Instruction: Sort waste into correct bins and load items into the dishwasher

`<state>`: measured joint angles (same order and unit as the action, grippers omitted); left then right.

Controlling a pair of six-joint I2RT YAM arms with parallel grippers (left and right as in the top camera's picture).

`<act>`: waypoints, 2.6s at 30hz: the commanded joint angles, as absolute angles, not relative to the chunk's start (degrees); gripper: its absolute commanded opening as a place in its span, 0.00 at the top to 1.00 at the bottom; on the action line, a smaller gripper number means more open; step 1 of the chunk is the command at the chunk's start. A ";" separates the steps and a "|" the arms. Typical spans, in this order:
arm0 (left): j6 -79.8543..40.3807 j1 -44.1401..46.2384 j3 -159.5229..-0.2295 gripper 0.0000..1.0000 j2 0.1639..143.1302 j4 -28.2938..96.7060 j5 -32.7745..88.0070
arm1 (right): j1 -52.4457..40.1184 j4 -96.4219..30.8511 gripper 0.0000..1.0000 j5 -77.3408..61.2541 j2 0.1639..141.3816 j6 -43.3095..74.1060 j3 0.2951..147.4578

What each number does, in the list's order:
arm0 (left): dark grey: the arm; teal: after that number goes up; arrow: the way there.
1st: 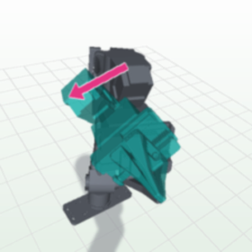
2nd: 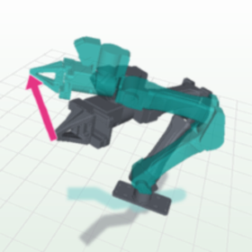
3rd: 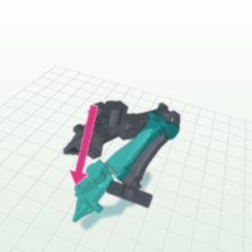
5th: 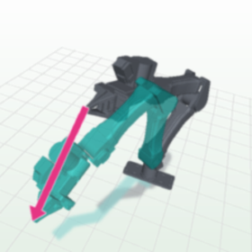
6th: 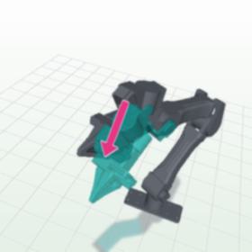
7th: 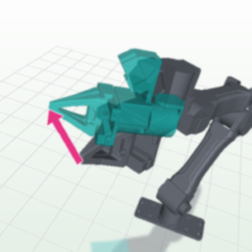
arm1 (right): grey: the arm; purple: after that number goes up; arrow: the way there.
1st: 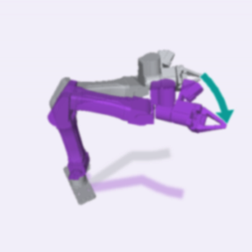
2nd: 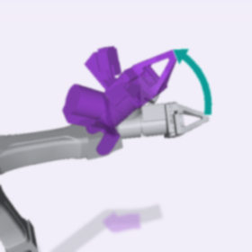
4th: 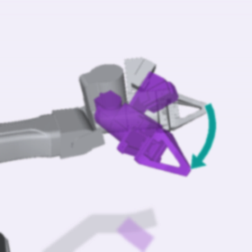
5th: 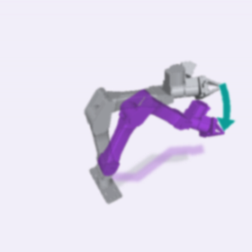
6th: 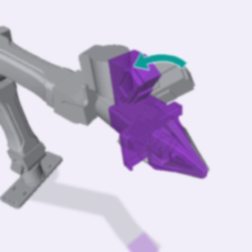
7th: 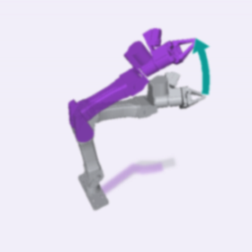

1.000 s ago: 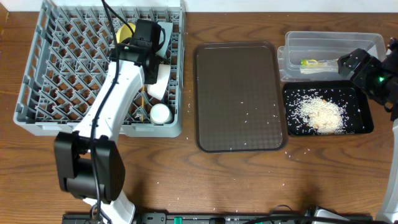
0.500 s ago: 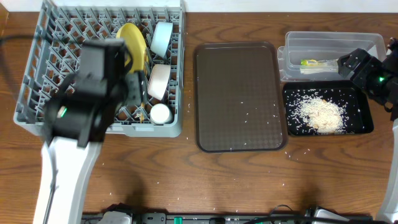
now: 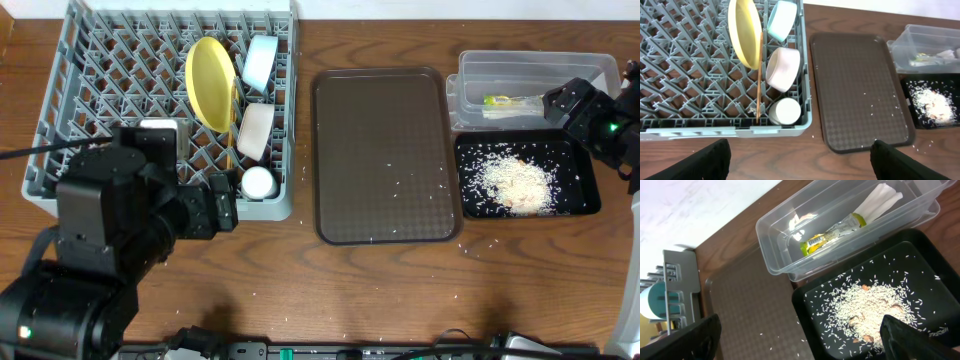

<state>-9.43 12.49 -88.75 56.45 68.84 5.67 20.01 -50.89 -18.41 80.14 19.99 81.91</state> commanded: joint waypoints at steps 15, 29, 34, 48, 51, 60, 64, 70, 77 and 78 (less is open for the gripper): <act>-3.84 9.23 -76.05 0.08 50.19 57.54 -1.08 | 20.08 -50.83 0.01 -18.46 80.25 20.34 82.76; -3.03 -4.29 -27.62 0.07 17.58 11.22 1.26 | 20.08 -50.81 0.01 -18.46 80.25 20.34 82.76; -3.01 -6.17 -13.96 0.07 7.64 0.10 2.35 | 20.08 -50.83 0.01 -18.46 80.25 20.34 82.76; 3.03 -6.20 -0.91 0.07 0.08 -5.04 2.07 | 20.08 -50.81 0.01 -18.46 80.25 20.34 82.76; 3.20 -6.20 -0.21 0.07 0.08 -2.70 1.91 | 20.08 -50.81 0.01 -18.46 80.25 20.34 82.76; 3.18 -6.20 -0.23 0.07 0.08 4.03 1.74 | 20.08 -50.81 0.01 -18.44 80.25 20.34 82.76; 3.18 -6.20 -0.23 0.07 0.23 4.01 1.72 | 20.08 -50.81 0.01 -18.46 80.25 20.34 82.76; 3.18 -6.20 -0.23 0.07 0.23 4.01 1.72 | 20.08 -50.81 0.01 -18.46 80.25 20.34 82.76; 3.18 -6.20 -0.23 0.07 0.23 4.01 1.72 | 20.08 -50.81 0.01 -18.46 80.25 20.34 82.76; 3.18 -6.20 -0.23 0.07 0.23 4.03 1.72 | 20.08 -50.83 0.01 -18.46 80.25 20.34 82.76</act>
<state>2.46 -5.91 -0.78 0.58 1.26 2.44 20.01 -50.92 -18.41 80.14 20.01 82.02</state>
